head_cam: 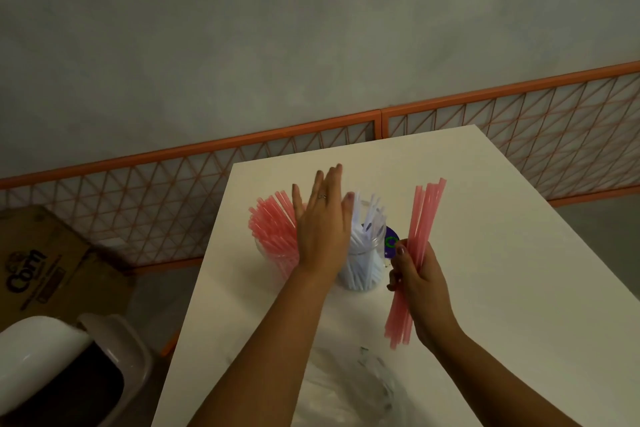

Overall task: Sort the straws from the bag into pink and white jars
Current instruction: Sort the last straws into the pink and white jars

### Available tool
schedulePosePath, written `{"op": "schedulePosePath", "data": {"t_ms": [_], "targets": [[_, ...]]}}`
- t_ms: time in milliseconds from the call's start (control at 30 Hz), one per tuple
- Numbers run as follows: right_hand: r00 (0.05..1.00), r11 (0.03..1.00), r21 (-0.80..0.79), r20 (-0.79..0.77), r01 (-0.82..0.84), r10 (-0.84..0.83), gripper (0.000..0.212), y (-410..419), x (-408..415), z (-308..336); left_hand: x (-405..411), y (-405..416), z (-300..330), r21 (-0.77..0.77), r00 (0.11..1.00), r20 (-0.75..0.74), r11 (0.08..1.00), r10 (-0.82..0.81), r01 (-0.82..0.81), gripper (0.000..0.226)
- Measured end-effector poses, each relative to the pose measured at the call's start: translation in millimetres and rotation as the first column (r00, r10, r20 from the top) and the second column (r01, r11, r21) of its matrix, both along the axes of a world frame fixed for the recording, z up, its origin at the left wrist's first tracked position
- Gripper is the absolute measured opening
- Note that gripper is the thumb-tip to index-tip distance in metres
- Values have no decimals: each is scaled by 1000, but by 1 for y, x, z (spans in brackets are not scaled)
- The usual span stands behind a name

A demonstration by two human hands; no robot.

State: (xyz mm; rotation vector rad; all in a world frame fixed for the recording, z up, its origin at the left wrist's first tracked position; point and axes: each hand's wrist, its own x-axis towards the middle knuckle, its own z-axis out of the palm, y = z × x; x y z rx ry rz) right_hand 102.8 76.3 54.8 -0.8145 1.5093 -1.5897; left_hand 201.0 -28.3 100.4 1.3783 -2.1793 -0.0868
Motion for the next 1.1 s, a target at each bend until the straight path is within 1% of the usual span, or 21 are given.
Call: {"op": "schedulePosePath", "data": {"t_ms": [33,67,133,200,267,333,433,567,733,867,933,1033,1100], "targets": [[1000,1000,-3,1,-2,2,15,0,1,1,6,-2,0,-49,999,-11,998,49,-49,49],[1000,1000,-7,0,-4,4,15,0,3,3,12,-5,-1,-58,996,-7,994,89,-89,44],[1000,1000,-16,2,-9,10,12,-1,7,6,24,-10,-1,1,991,41,992,124,-124,42],[999,999,-33,19,-26,27,12,-2,12,10,34,-15,-1,36,983,153,994,99,-106,43],[996,997,-52,59,-60,63,14,-3,17,16,39,-18,-2,78,961,275,995,38,-61,42],[989,991,-72,94,-111,117,15,-4,23,24,43,-19,1,108,945,328,993,2,-40,41],[980,984,-90,113,-153,163,14,-7,33,33,47,-19,6,89,947,321,996,-30,1,41],[983,984,-115,108,-139,151,14,-14,42,42,56,-16,8,117,967,251,993,-51,22,46],[990,984,-152,92,-90,105,14,-27,51,48,72,-21,8,56,934,341,994,-105,92,38],[999,975,-217,7,-43,45,15,-41,62,56,84,-25,6,-5,966,243,995,-92,96,20],[1000,967,-255,-18,-17,13,14,-51,69,61,91,-29,1,-14,991,127,999,-44,47,10],[1000,952,-307,-15,5,-10,9,-70,78,69,97,-33,-6,49,998,-58,999,8,-5,4],[999,936,-350,-36,24,-39,13,-84,84,73,99,-33,-8,91,988,-153,996,15,-1,3]]}}
